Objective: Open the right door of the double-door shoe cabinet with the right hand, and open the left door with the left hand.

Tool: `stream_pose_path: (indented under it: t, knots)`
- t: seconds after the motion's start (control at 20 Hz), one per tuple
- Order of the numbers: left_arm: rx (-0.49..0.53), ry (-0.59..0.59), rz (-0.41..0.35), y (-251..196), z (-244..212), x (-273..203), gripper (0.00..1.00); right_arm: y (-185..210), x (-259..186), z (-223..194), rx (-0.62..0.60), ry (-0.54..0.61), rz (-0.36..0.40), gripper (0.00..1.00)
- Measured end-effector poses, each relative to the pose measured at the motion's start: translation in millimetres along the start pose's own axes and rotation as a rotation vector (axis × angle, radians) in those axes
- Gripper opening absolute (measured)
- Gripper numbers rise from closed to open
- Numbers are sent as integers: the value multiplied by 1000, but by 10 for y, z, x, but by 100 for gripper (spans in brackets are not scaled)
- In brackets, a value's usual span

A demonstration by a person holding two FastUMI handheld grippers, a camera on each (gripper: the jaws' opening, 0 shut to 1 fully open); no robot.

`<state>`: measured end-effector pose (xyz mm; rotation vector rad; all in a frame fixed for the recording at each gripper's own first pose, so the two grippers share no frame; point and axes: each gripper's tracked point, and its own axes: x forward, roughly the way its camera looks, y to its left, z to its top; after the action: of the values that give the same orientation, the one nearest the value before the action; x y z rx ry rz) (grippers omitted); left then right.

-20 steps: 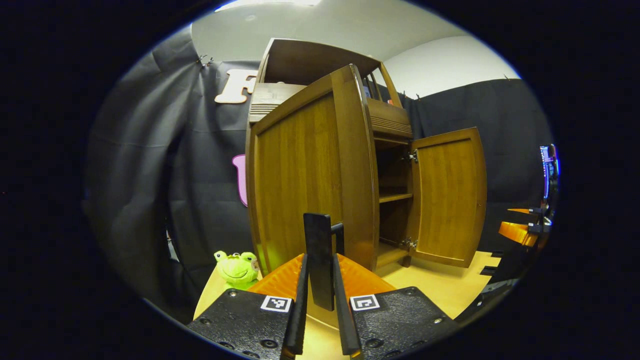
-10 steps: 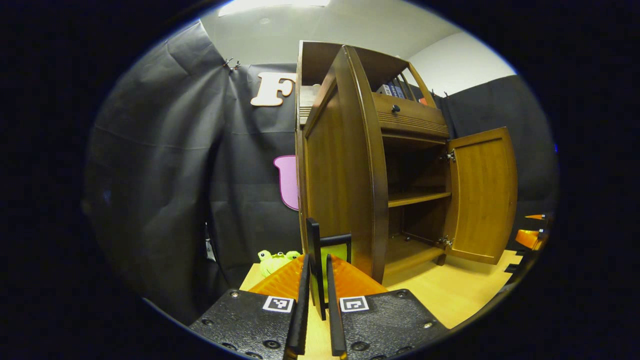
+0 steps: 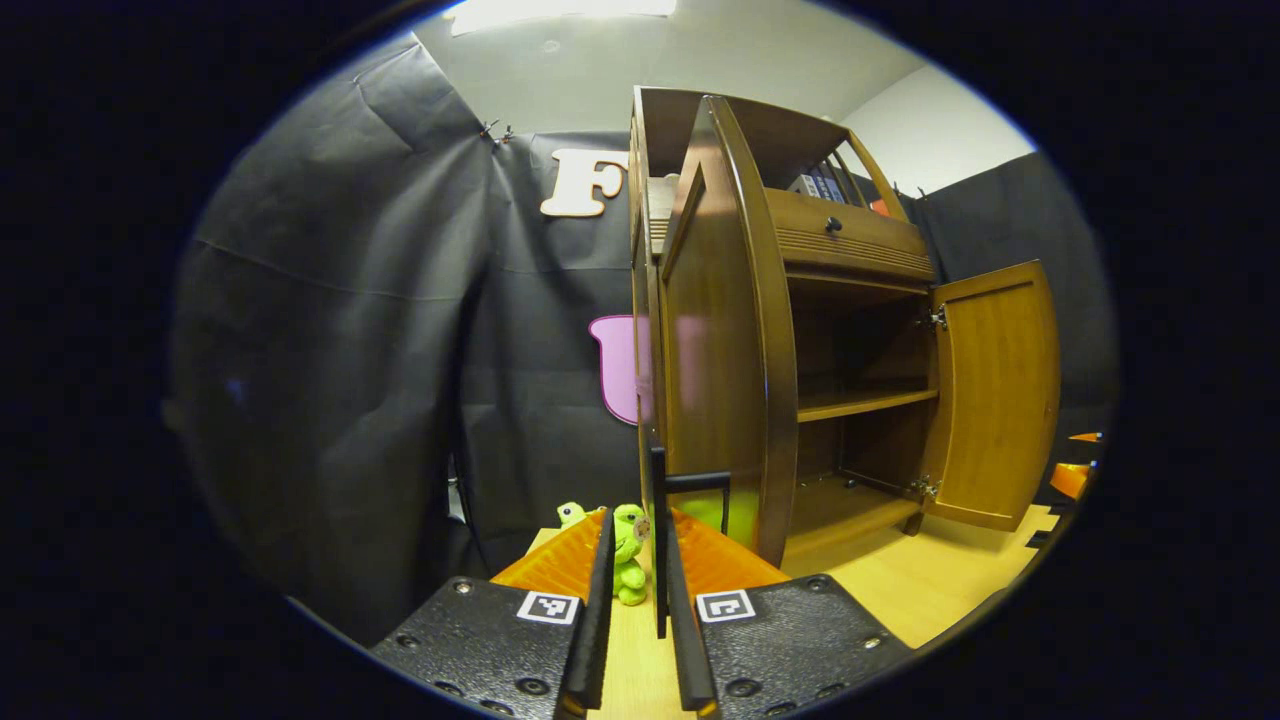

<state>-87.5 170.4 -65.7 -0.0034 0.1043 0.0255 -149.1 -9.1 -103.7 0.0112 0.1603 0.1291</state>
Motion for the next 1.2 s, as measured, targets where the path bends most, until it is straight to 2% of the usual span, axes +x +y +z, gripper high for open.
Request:
stream_pose_path:
  t: [0.1,0.25,0.3,0.45,0.65,0.8,0.85,0.9,0.95,1.0,1.1,1.15,1.2]
  knots:
    - [6,1,-9,10,3,-13,35,-3,12,-6,3,-1,0,100]
    - [15,5,-38,5,8,-90,37,4,12,2,4,0,2,98]
    - [12,11,-32,32,-4,-118,34,11,12,-6,2,-1,0,100]
    - [8,11,-15,50,8,-230,46,33,20,21,-1,-6,4,100]
    - [1,16,42,70,67,-411,69,43,29,75,-10,-14,4,100]
    - [10,4,91,48,198,-545,76,12,13,160,-13,-34,-4,100]
    - [10,-8,89,-3,259,-548,82,-4,7,201,-14,-43,-8,100]
    - [7,-26,80,-121,329,-604,83,-11,19,263,-18,-48,-12,100]
    - [12,-36,71,-192,385,-642,92,-23,37,319,-23,-54,-18,100]
    - [14,-39,68,-250,406,-661,97,-33,44,375,-26,-61,-23,100]
    - [11,-54,46,-444,523,-663,99,-42,43,508,-15,-83,-22,98]
    - [4,-59,40,-534,573,-641,97,-23,46,575,-1,-94,-13,100]
    - [-3,-64,34,-610,606,-624,99,-4,43,621,13,-102,-2,100]
